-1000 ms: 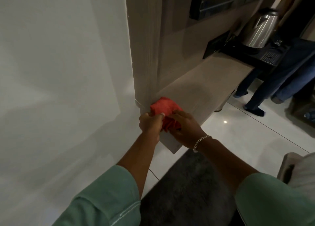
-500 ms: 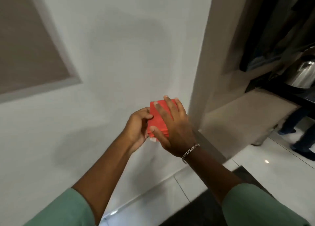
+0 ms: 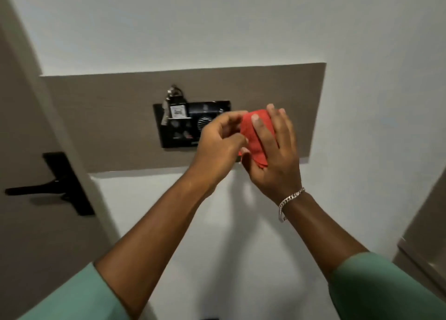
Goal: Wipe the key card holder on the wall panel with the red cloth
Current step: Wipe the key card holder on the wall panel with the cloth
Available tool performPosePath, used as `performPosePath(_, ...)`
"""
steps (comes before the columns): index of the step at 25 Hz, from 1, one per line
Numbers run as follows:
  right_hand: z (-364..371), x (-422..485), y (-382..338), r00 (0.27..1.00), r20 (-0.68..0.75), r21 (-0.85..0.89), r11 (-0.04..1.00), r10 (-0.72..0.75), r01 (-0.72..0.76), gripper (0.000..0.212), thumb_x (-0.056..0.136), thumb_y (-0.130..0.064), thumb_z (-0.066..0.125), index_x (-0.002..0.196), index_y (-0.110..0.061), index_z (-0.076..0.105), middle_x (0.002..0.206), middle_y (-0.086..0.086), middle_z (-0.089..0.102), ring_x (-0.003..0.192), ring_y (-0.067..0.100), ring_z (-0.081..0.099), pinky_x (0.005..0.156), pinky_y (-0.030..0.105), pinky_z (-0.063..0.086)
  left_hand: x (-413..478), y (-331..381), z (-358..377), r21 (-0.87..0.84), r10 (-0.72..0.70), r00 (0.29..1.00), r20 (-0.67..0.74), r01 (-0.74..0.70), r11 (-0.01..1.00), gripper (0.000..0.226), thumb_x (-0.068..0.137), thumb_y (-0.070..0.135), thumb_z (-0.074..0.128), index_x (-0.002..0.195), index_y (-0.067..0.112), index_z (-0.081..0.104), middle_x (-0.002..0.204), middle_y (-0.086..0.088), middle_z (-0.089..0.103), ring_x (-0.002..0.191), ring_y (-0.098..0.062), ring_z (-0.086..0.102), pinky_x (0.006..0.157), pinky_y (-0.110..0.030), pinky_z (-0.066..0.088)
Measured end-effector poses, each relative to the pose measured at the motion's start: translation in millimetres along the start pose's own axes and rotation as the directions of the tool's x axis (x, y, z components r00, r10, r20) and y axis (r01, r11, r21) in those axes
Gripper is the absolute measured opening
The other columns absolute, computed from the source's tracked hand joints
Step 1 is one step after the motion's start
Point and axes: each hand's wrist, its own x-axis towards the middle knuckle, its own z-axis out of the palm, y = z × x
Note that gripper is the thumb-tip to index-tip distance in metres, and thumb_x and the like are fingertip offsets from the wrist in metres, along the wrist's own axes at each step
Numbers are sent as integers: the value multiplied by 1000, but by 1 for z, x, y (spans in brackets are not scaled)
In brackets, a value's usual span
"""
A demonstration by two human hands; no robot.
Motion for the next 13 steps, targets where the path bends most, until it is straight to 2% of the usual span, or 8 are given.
performPosePath(2, 22, 20, -20, 999, -42, 21, 1000, 0, 1, 62, 90, -24, 68, 143, -16, 38, 152, 27, 41, 144, 46, 36, 125, 41, 25, -1, 17, -39, 64, 221, 967, -128, -215, 975, 44, 79, -10, 48, 114, 12, 63, 110, -8, 69, 102, -11, 66, 86, -20, 55)
performPosePath(3, 31, 27, -28, 998, -60, 28, 1000, 8, -6, 62, 89, -23, 69, 143, -14, 38, 152, 27, 41, 144, 46, 36, 125, 44, 27, -1, 22, -60, 145, 361, 911, -197, -337, 930, 43, 78, -8, 46, 112, 12, 63, 112, -8, 69, 108, -11, 65, 93, -23, 53)
performPosePath(5, 48, 34, -38, 996, -82, 24, 1000, 22, -20, 62, 89, -22, 69, 142, -12, 37, 152, 29, 40, 144, 47, 36, 123, 52, 30, 5, 17, -102, 459, 646, 728, -230, -504, 731, 42, 77, -8, 44, 110, 7, 64, 119, -10, 68, 119, -16, 62, 105, -31, 48)
performPosePath(6, 55, 34, -42, 996, -85, 12, 999, 32, -31, 60, 90, -23, 68, 141, -13, 37, 152, 29, 40, 145, 47, 34, 121, 58, 30, 10, 10, -123, 628, 739, 653, -167, -507, 590, 42, 77, -8, 45, 112, 1, 65, 125, -14, 66, 127, -21, 58, 111, -36, 44)
performPosePath(7, 63, 33, -46, 996, -82, -8, 999, 37, -37, 58, 91, -26, 66, 141, -14, 38, 152, 29, 39, 146, 47, 32, 120, 61, 30, 17, 2, -144, 754, 772, 632, -71, -473, 456, 45, 77, -9, 46, 118, -4, 64, 133, -19, 62, 135, -28, 51, 117, -42, 37)
performPosePath(9, 76, 29, -50, 998, -48, -81, 996, 44, -47, 53, 95, -37, 58, 142, -19, 42, 155, 24, 39, 149, 45, 28, 120, 64, 27, 33, -16, -179, 893, 705, 697, 133, -393, 220, 55, 80, -3, 50, 135, -5, 54, 151, -23, 45, 147, -36, 33, 124, -52, 20)
performPosePath(11, 85, 22, -49, 998, -24, -152, 986, 63, -66, 51, 98, -45, 48, 144, -25, 41, 158, 17, 37, 151, 42, 24, 123, 62, 21, 49, -36, -203, 943, 618, 731, 290, -329, -52, 65, 89, 14, 49, 151, 0, 35, 161, -20, 28, 152, -35, 18, 124, -53, 9)
performPosePath(13, 91, 16, -44, 996, -40, -167, 982, 86, -91, 52, 99, -45, 43, 147, -26, 37, 160, 15, 34, 153, 38, 21, 124, 60, 18, 62, -52, -215, 931, 600, 713, 363, -251, -264, 69, 96, 31, 39, 157, 5, 19, 164, -17, 19, 154, -32, 11, 124, -51, 6)
